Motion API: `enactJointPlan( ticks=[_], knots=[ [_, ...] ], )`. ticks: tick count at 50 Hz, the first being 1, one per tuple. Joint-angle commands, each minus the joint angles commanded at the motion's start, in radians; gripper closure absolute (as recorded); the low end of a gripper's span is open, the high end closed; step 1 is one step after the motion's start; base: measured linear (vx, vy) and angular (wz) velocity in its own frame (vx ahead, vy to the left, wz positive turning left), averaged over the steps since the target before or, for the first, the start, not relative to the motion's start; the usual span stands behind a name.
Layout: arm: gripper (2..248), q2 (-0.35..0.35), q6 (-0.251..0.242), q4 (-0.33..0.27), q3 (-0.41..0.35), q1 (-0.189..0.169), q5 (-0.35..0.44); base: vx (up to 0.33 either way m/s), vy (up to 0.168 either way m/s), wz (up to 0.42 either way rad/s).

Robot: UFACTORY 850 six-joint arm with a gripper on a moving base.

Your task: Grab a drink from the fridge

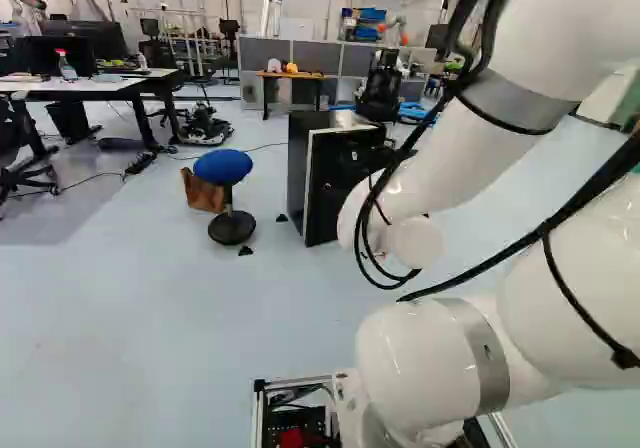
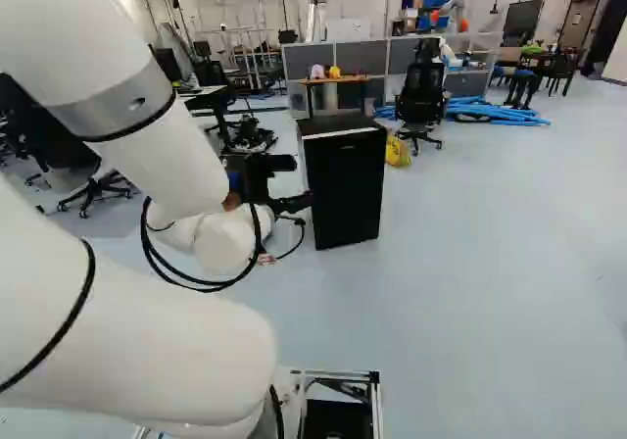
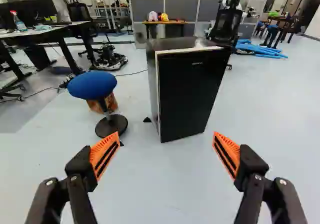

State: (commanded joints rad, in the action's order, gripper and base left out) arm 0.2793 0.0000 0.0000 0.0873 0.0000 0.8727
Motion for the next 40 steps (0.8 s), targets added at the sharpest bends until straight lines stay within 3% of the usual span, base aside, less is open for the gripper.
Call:
enactJointPlan(
  ticks=[40],
  knots=[
    [3, 0.0, 0.0, 0.0, 0.0, 0.0, 0.0, 0.01, -0.005, -0.018]
  ],
)
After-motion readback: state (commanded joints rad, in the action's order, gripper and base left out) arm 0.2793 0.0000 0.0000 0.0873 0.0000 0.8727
